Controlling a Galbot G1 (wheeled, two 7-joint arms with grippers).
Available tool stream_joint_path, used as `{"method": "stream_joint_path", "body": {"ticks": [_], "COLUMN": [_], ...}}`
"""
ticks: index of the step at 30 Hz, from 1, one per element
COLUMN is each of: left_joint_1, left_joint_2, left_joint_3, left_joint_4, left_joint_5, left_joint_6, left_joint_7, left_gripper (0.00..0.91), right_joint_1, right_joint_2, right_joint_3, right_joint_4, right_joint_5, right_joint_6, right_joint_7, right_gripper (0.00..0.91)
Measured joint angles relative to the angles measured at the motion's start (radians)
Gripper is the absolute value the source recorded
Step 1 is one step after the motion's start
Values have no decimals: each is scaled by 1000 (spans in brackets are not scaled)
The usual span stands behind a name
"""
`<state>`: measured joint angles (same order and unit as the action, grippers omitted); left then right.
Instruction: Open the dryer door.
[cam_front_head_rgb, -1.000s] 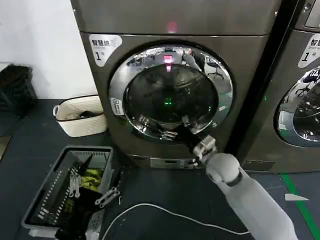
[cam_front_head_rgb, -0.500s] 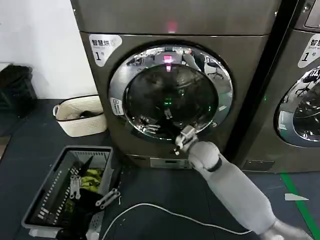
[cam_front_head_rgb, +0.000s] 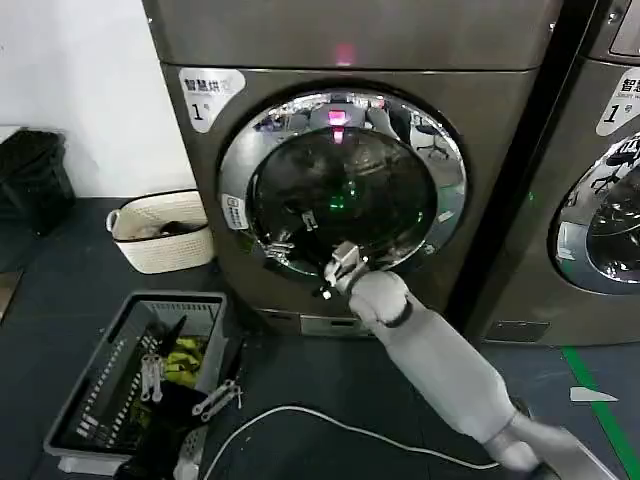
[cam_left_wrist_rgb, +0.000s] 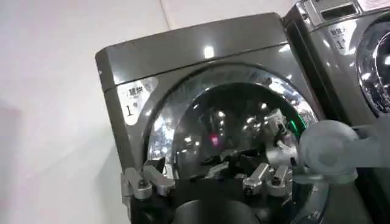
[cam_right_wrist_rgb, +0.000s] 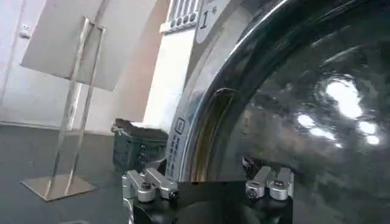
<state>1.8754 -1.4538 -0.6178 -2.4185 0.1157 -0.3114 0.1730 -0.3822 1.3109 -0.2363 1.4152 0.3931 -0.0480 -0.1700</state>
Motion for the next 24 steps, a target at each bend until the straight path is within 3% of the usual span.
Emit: {"method": "stream_joint_path", "body": {"ticks": [24], "left_joint_1": [13], "left_joint_2": [-5], "left_joint_3": [1], "left_joint_4": [-3], "left_joint_5": [4], "left_joint_6": [-5], "left_joint_7": [3], "left_gripper": [907], "right_joint_1": [79], "right_joint_2": [105], "right_joint_3": [-24], "right_joint_4": [-191], "right_joint_5": [-30], "right_joint_6": [24], "right_joint_7": [-64], "right_gripper": [907]}}
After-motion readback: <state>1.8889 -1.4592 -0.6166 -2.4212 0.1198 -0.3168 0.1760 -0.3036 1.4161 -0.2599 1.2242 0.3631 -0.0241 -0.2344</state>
